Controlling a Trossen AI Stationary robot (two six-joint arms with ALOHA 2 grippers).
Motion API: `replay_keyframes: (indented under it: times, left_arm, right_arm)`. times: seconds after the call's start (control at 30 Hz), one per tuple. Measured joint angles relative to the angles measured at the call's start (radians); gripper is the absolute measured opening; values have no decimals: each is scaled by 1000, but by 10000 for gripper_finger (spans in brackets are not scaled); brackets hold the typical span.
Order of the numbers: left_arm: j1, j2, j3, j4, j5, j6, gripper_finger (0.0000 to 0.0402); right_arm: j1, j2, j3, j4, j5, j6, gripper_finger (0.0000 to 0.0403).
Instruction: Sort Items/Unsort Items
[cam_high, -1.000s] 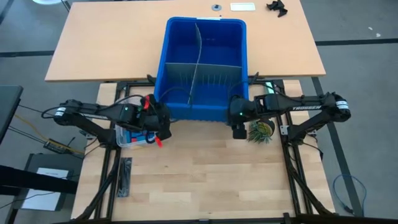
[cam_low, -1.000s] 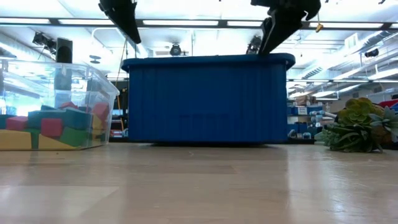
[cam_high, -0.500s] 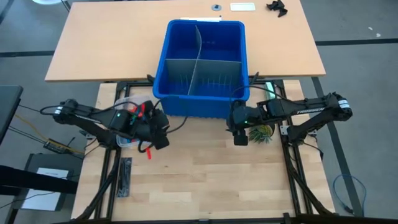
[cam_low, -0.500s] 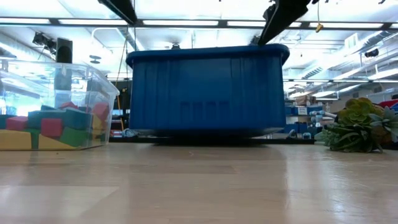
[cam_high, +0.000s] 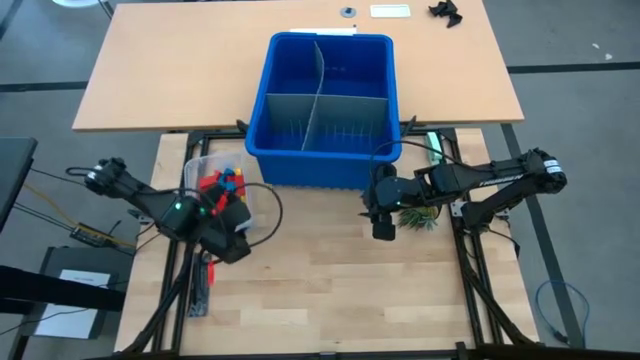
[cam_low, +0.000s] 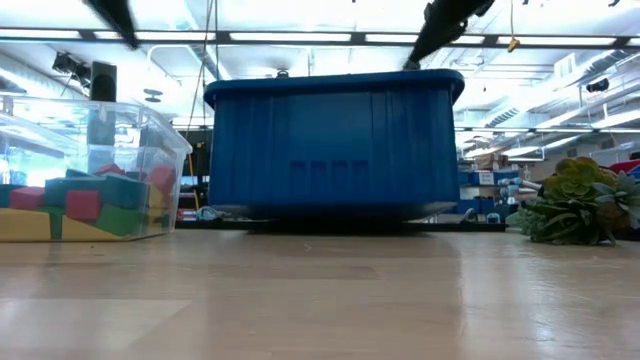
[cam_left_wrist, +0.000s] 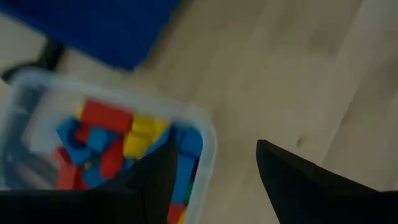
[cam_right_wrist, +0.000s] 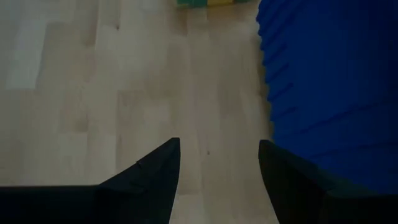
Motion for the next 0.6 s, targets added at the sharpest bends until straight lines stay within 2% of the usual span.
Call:
replay_keyframes:
  times: [0.13, 0.27, 0.4, 0.6]
  left_arm:
    - [-30, -47, -110, -1, 72, -62, 230]
    - [-35, -117, -219, 75, 106, -72, 230]
    - [-35, -186, -297, 137, 97, -62, 230]
    - [-31, -207, -384, 178, 67, 1, 230]
  right_arm:
    - [8, 0, 0, 29, 0, -9, 215]
    - [10, 0, 0, 35, 0, -16, 215]
    - [10, 0, 0, 39, 0, -28, 215]
    - [8, 0, 0, 72, 12, -52, 215]
